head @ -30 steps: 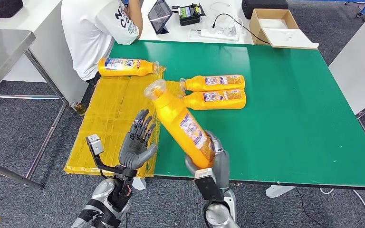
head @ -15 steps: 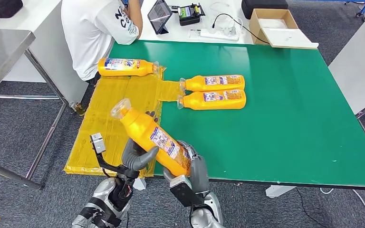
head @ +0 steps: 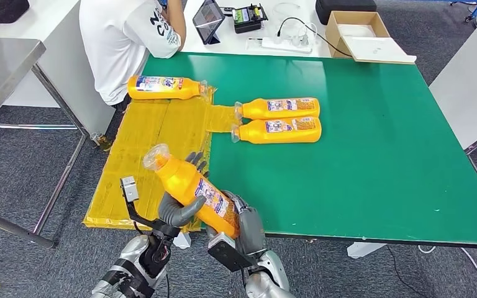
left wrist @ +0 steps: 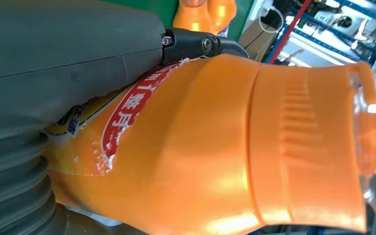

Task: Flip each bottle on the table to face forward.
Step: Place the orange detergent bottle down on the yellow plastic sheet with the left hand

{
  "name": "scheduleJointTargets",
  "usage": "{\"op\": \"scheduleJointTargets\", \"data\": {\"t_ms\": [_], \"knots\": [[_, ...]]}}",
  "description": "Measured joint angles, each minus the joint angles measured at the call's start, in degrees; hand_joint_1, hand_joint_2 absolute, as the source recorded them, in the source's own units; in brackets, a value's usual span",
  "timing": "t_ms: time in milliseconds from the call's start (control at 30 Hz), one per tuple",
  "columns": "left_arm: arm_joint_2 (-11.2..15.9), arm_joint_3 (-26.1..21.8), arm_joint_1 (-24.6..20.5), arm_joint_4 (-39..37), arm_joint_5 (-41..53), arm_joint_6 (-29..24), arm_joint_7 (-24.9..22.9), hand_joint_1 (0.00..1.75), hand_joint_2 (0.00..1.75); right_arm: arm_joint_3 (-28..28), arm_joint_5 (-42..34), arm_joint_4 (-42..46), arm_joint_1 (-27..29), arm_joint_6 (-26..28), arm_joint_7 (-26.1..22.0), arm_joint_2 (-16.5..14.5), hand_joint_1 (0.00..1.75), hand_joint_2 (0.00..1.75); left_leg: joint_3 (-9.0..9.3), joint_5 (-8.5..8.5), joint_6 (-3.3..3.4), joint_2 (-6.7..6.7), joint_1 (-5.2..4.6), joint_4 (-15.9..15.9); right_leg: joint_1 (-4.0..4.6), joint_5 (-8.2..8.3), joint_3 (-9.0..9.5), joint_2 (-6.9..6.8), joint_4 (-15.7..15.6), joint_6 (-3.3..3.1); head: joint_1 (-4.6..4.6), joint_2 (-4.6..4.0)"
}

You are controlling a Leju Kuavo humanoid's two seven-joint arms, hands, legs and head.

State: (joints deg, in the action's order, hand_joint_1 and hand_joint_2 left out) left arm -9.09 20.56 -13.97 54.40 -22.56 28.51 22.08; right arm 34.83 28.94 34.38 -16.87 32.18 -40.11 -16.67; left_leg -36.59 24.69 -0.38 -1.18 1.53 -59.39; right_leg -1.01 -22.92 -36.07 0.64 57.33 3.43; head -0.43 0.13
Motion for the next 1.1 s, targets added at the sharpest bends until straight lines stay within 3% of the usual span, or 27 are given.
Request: {"op": "scheduleJointTargets", "data": {"t_ms": [200, 233, 333, 367, 667, 867, 900, 1000, 1033, 1100], "knots": [[0.53, 0.50, -1.18, -2.06, 0.05, 0.10, -0.51, 0.04, 1.75, -0.44, 0.34, -1.38, -0.32, -0.03, 0.01, -0.27, 1.75, 1.75, 0.00, 0.00, 0.00, 0.00, 0.01, 0.00, 0.01, 0.00, 0.00, 0.00, 0.00, 0.00, -0.01, 0.00], [0.55, 0.57, -1.25, -2.26, 0.06, 0.10, -0.53, 0.31, 1.75, -0.48, 0.35, -1.53, -0.34, -0.03, 0.02, -0.30, 1.75, 1.75, 0.00, 0.00, 0.00, 0.00, 0.01, 0.00, 0.01, 0.00, 0.00, 0.00, 0.00, 0.00, 0.00, 0.00], [0.64, 0.83, -1.39, -2.68, 0.05, 0.05, -0.55, 1.58, 1.75, -0.58, 0.39, -1.86, -0.40, -0.03, 0.04, -0.32, 1.74, 1.75, 0.00, 0.00, 0.00, 0.00, 0.01, 0.00, 0.01, 0.00, 0.00, 0.00, 0.00, 0.00, 0.01, 0.00], [0.66, 0.89, -1.43, -2.81, 0.01, 0.03, -0.55, 1.75, 1.75, -0.63, 0.43, -1.96, -0.42, -0.03, 0.08, -0.32, 1.74, 1.75, 0.00, 0.00, 0.00, 0.00, 0.01, 0.00, 0.00, 0.00, 0.00, 0.00, 0.00, 0.00, 0.00, 0.00], [0.68, 1.34, -1.64, -3.34, 0.50, -0.55, -0.06, 1.75, 1.75, -1.14, 0.83, -2.74, -0.54, -0.03, 0.25, -0.39, 1.69, 1.75, 0.00, 0.00, 0.00, 0.00, 0.01, 0.00, 0.01, 0.00, 0.00, 0.00, 0.00, 0.00, 0.00, 0.00], [0.68, 1.37, -1.86, -3.34, 0.92, -0.91, 0.22, 1.75, 1.75, -1.61, 0.92, -2.86, -0.56, 0.71, 0.17, -0.66, 1.40, 1.75, 0.00, 0.00, 0.00, 0.00, 0.01, 0.00, 0.01, 0.00, 0.00, 0.00, 0.00, 0.00, 0.00, 0.00], [0.68, 1.37, -1.87, -3.34, 0.95, -0.98, 0.26, 1.75, 1.75, -1.65, 0.97, -2.86, -0.56, 1.03, 0.17, -0.68, 1.32, 1.75, 0.00, 0.00, 0.00, 0.00, 0.01, 0.00, 0.01, 0.00, 0.00, 0.00, 0.00, 0.00, 0.00, 0.00], [0.68, 1.37, -1.94, -3.34, 0.98, -1.17, 0.31, 1.75, 1.75, -1.78, 1.09, -2.87, -0.56, 1.52, 0.18, -0.76, 0.34, 1.75, 0.00, 0.00, 0.00, 0.00, 0.01, 0.00, 0.00, 0.00, 0.00, 0.00, 0.00, 0.00, 0.01, 0.00], [0.68, 1.37, -2.00, -3.34, 1.00, -1.25, 0.31, 1.75, 1.75, -1.81, 1.13, -2.88, -0.56, 1.58, 0.20, -0.79, 0.07, 1.31, 0.00, 0.00, 0.00, 0.00, 0.01, 0.00, 0.00, 0.00, 0.00, 0.00, 0.00, 0.00, 0.00, 0.00], [0.68, 1.37, -2.17, -3.32, 1.23, -1.73, 0.32, 1.75, 1.75, -1.87, 1.10, -2.90, -0.57, 1.76, 0.28, -0.84, 0.00, 0.44, -0.01, 0.00, 0.00, 0.00, 0.00, 0.00, 0.00, 0.00, 0.00, 0.00, 0.00, 0.00, 0.00, 0.00]]}}
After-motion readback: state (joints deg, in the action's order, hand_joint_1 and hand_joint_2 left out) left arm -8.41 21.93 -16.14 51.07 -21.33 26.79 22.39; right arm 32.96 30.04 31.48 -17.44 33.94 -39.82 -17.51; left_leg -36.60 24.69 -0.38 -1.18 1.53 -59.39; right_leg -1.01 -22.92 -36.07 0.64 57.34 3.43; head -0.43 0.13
